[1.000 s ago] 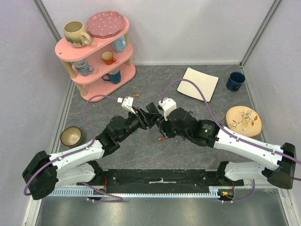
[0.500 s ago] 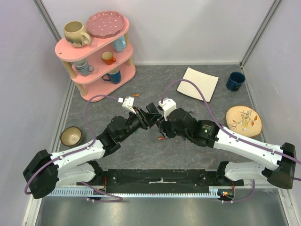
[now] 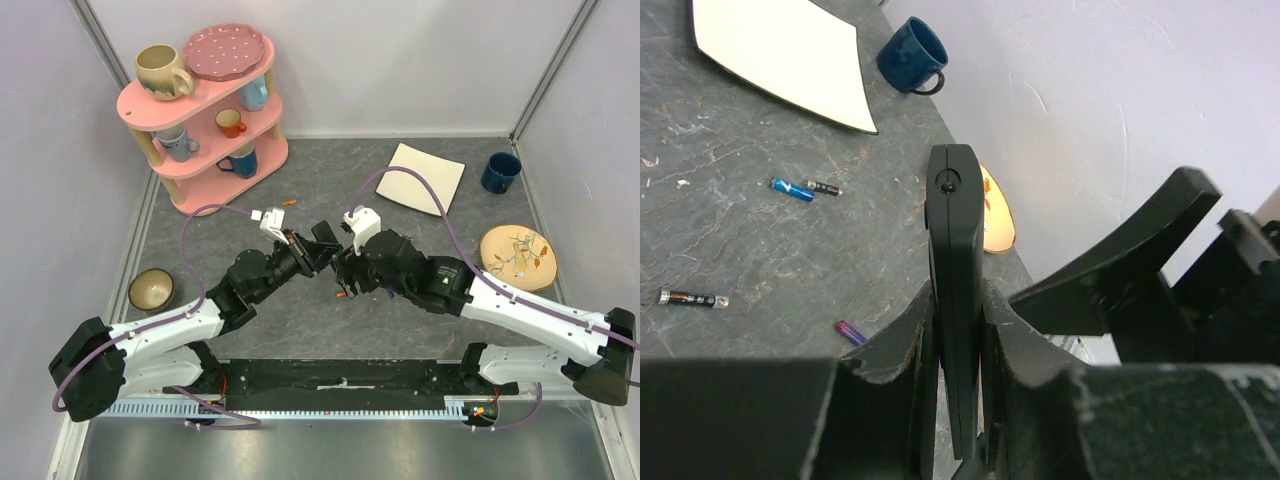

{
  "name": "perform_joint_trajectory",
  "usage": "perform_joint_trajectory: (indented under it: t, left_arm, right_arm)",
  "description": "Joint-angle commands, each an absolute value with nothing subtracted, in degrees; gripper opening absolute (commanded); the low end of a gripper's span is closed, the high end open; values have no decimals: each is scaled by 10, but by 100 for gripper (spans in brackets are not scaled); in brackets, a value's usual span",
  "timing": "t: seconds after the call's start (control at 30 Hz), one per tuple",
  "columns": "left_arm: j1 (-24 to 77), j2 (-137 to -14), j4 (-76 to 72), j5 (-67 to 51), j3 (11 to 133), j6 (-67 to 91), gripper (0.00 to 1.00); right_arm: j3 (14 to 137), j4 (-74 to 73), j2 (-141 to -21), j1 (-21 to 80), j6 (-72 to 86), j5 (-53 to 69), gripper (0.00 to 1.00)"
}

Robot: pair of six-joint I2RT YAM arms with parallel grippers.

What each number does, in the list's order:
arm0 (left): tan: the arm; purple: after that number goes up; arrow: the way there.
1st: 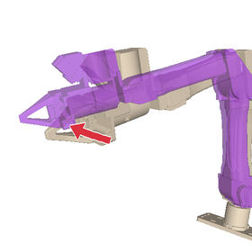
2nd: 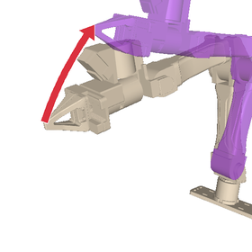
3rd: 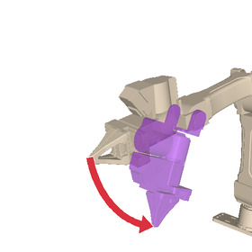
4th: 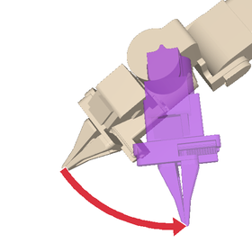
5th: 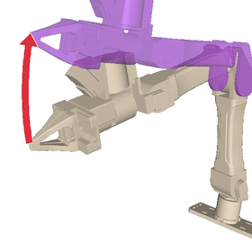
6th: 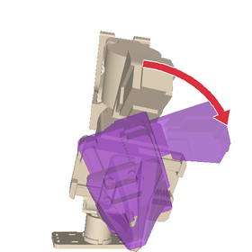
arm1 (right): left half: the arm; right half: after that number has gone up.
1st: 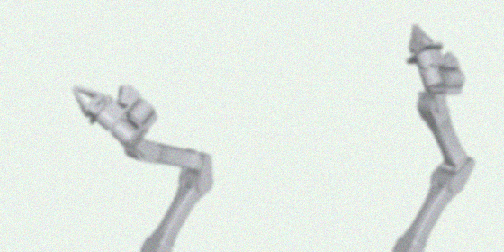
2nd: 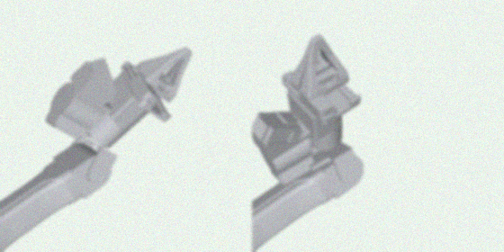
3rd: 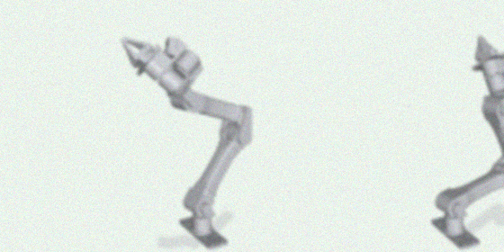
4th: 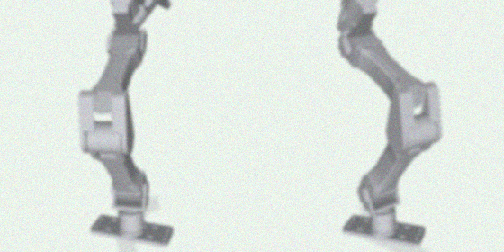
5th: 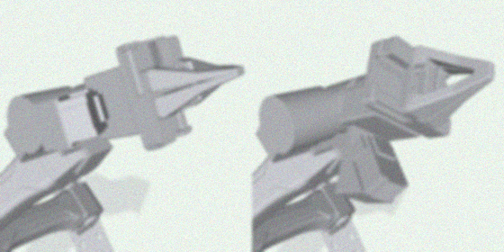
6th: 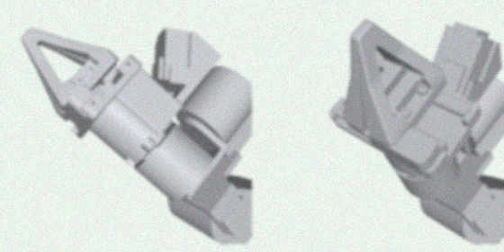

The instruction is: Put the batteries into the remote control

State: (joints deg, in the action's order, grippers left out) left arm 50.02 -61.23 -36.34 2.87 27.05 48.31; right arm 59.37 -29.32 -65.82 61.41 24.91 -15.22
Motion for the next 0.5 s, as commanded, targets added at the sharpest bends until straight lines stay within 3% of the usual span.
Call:
perform_joint_trajectory:
  t: [0.0, 0.23, 0.47]
  left_arm:
    - [502, -603, -394, 50, 265, 486, 2]
    - [500, -545, -393, 130, 234, 450, 2]
    - [494, -470, -448, 136, 171, 460, 2]
  right_arm:
    - [607, -294, -629, 616, 251, -160, 79]
    - [576, -292, -558, 610, 309, -200, 92]
    - [436, -81, -500, 576, 463, -98, 98]
